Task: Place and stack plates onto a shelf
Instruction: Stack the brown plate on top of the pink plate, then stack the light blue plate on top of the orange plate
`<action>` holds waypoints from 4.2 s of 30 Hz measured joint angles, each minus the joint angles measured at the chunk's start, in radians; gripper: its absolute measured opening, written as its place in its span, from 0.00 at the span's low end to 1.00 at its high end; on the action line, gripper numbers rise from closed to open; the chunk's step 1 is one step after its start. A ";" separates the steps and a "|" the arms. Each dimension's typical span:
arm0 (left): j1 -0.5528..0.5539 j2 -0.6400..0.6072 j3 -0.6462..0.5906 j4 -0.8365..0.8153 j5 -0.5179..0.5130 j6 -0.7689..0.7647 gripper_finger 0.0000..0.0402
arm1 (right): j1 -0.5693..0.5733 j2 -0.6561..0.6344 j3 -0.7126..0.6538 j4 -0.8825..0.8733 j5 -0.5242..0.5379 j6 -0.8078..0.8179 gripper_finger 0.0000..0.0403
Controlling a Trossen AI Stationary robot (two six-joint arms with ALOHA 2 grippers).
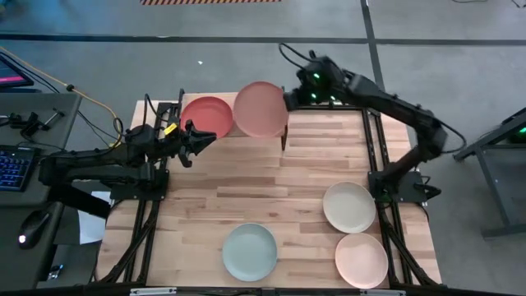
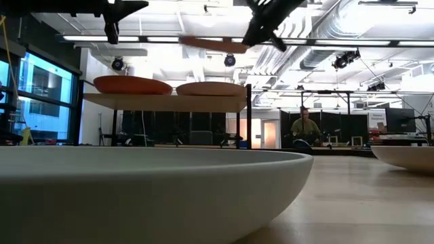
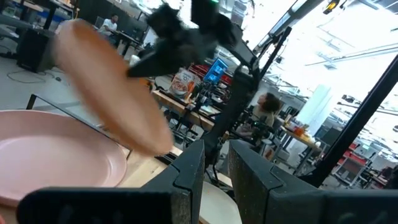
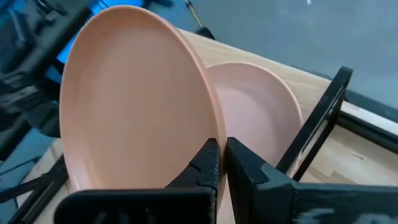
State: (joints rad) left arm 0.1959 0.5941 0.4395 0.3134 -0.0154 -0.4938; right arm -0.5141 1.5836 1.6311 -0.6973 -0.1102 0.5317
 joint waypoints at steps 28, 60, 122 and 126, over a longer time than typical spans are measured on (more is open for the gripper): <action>0.000 0.000 0.000 -0.002 0.000 0.000 0.16 | -0.082 0.261 0.252 -0.264 0.017 -0.035 0.03; 0.000 0.001 0.000 -0.002 0.000 0.000 0.16 | 0.042 -0.111 -0.011 -0.241 0.029 -0.378 0.33; -0.662 0.976 0.338 -0.489 0.024 -0.659 0.41 | 0.334 -0.654 -0.847 0.513 0.070 -0.024 0.33; -0.660 1.019 0.338 -0.450 0.031 -0.673 0.41 | 0.333 -0.654 -0.847 0.503 0.070 -0.038 0.33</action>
State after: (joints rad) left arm -0.4641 1.6135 0.7776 -0.1364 0.0155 -1.1667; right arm -0.1810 0.9298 0.7837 -0.1940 -0.0406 0.4937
